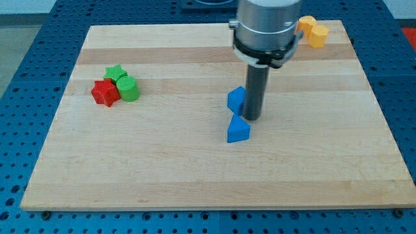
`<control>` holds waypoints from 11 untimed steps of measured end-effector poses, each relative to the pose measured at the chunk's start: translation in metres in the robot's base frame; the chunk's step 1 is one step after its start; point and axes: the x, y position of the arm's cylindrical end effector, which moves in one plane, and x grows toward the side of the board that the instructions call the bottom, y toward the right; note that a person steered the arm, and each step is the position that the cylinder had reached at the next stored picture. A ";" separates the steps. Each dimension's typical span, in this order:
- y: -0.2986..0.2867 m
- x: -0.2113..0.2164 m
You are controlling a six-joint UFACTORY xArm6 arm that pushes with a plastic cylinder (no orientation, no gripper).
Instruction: Point your arm at the blue cube
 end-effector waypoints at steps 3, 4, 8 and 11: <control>-0.057 -0.019; -0.048 -0.029; 0.053 -0.027; 0.065 -0.079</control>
